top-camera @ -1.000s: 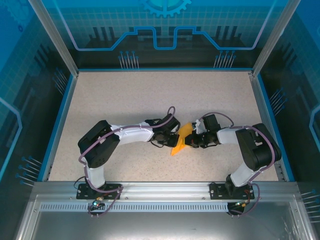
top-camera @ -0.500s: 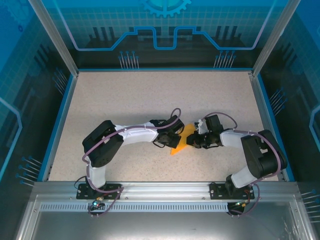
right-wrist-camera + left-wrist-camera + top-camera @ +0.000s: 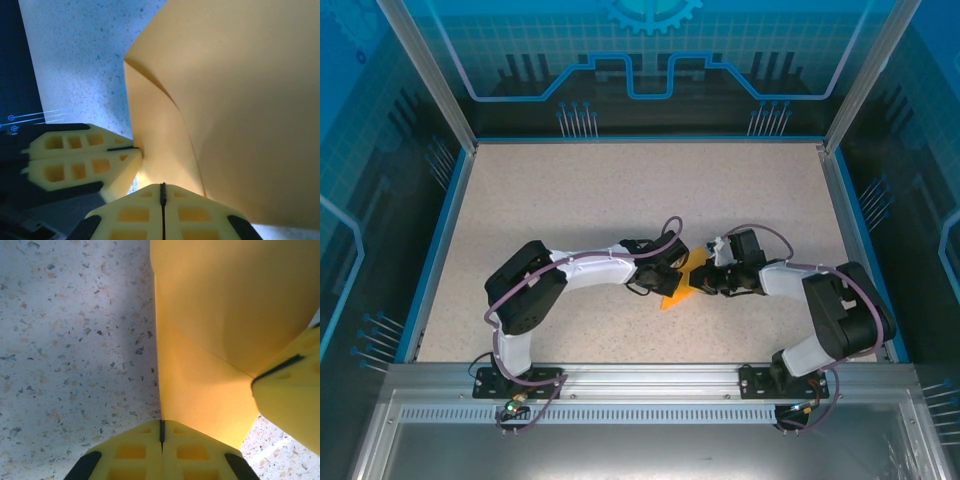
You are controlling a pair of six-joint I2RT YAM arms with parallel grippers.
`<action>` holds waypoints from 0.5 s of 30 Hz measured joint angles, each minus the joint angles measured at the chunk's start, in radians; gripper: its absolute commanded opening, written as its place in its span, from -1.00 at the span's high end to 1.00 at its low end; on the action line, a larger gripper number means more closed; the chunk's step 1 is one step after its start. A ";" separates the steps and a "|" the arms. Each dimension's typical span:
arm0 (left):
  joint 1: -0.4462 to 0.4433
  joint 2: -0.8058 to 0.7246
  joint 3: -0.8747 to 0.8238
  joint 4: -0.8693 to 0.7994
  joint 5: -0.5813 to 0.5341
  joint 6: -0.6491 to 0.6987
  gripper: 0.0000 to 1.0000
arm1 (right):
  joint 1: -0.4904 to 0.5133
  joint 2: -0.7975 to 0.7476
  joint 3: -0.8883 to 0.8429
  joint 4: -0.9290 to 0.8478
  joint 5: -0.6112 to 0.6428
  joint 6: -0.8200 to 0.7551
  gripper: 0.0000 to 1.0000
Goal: Fold a paper plane with a square sheet of paper (pick it up from the middle)
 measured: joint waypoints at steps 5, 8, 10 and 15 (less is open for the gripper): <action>-0.012 0.000 0.013 -0.004 -0.006 0.003 0.90 | 0.004 0.047 0.000 0.000 0.005 -0.006 0.90; -0.018 0.000 0.018 -0.007 -0.006 0.003 0.90 | 0.004 0.069 0.000 0.000 0.009 -0.014 0.90; -0.024 0.000 0.026 -0.017 -0.011 0.004 0.89 | 0.004 0.072 0.000 -0.001 0.011 -0.021 0.91; -0.038 0.000 0.052 -0.041 -0.022 0.004 0.89 | 0.004 0.071 0.002 -0.009 0.018 -0.040 0.91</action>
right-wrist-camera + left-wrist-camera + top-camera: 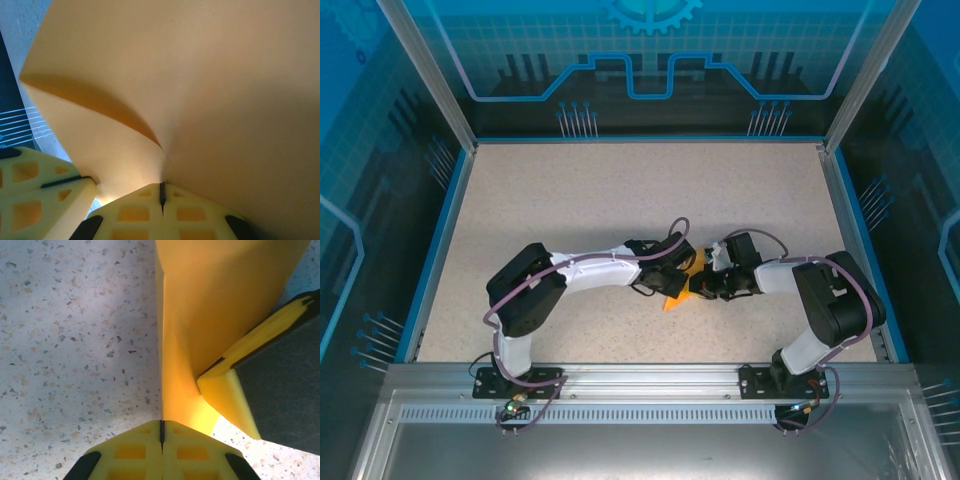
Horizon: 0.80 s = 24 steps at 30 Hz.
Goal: Fold a paper plane with a square sheet of paper (pick it up from the middle)
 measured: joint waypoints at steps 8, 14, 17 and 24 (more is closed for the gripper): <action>-0.023 0.005 0.024 -0.015 -0.005 -0.001 0.87 | -0.001 -0.002 0.002 -0.007 0.002 -0.015 0.92; -0.027 0.014 0.024 -0.019 -0.016 -0.001 0.85 | -0.003 -0.002 0.002 -0.007 0.001 -0.019 0.93; -0.029 0.014 0.024 -0.023 -0.024 -0.001 0.82 | -0.008 -0.002 -0.001 -0.006 -0.003 -0.019 0.93; -0.043 0.014 0.024 -0.021 -0.026 -0.002 0.81 | -0.024 -0.002 -0.010 0.002 -0.021 -0.018 0.94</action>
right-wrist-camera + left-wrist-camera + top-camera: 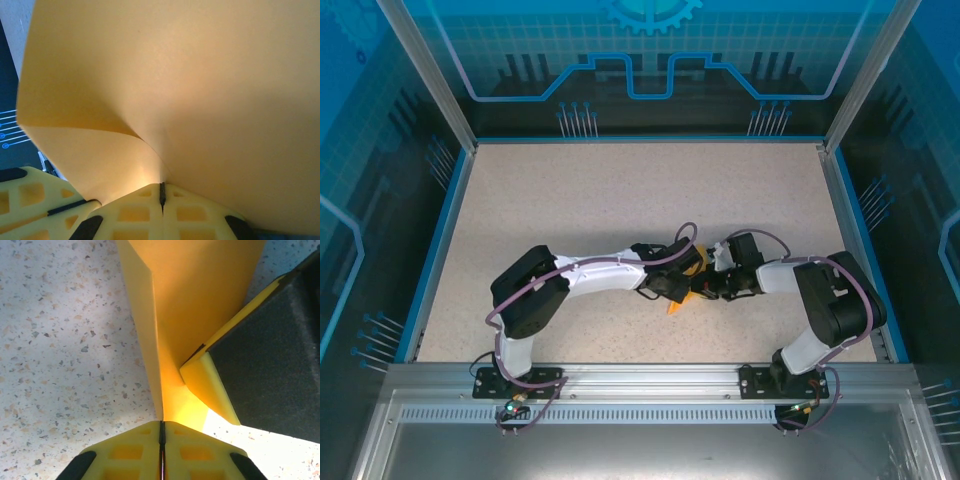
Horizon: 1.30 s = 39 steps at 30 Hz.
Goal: Fold a paper plane with a square sheet of paper (pick it up from the middle)
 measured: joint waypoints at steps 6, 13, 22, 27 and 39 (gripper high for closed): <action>-0.006 0.000 0.000 0.015 0.005 0.000 0.81 | -0.009 0.000 -0.009 0.013 -0.013 0.000 0.95; -0.007 0.000 0.000 0.030 0.028 0.000 0.80 | -0.019 0.000 -0.018 0.026 -0.024 0.000 0.96; -0.007 0.001 -0.029 0.098 0.081 -0.008 0.79 | -0.028 0.000 -0.025 0.037 -0.035 0.000 0.98; -0.007 0.014 -0.035 0.117 0.086 -0.011 0.80 | -0.030 0.000 -0.025 0.036 -0.039 0.000 0.98; 0.001 0.039 -0.055 0.150 0.090 -0.034 0.81 | -0.039 -0.048 -0.025 -0.022 -0.018 0.000 0.88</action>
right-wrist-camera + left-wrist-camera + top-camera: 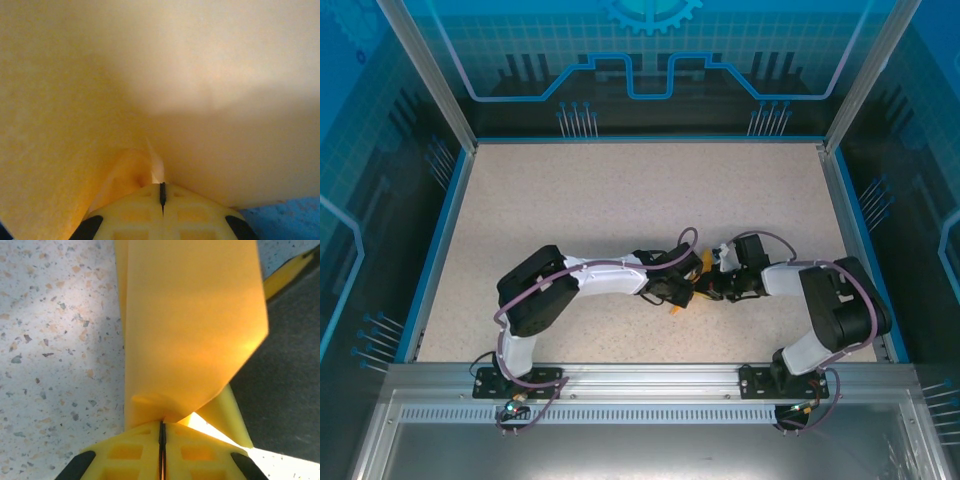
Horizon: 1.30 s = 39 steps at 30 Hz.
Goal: Fold a paper plane with a square sheet of paper (pick it up from the middle)
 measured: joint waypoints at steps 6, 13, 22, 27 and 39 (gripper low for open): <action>0.001 0.005 0.000 0.004 0.002 0.000 0.81 | 0.000 -0.032 0.003 -0.043 0.014 -0.005 0.85; 0.003 0.005 0.000 0.004 0.003 0.000 0.80 | 0.000 -0.058 0.011 -0.093 0.030 -0.027 0.80; 0.005 0.005 0.000 0.004 0.003 0.001 0.80 | -0.021 -0.195 0.030 -0.161 0.047 -0.073 0.41; 0.006 0.005 0.000 0.004 0.010 0.000 0.80 | -0.024 -0.196 0.030 -0.159 0.038 -0.062 0.35; 0.008 0.006 0.000 0.005 0.018 0.001 0.80 | -0.097 -0.267 0.030 -0.150 -0.039 -0.045 0.37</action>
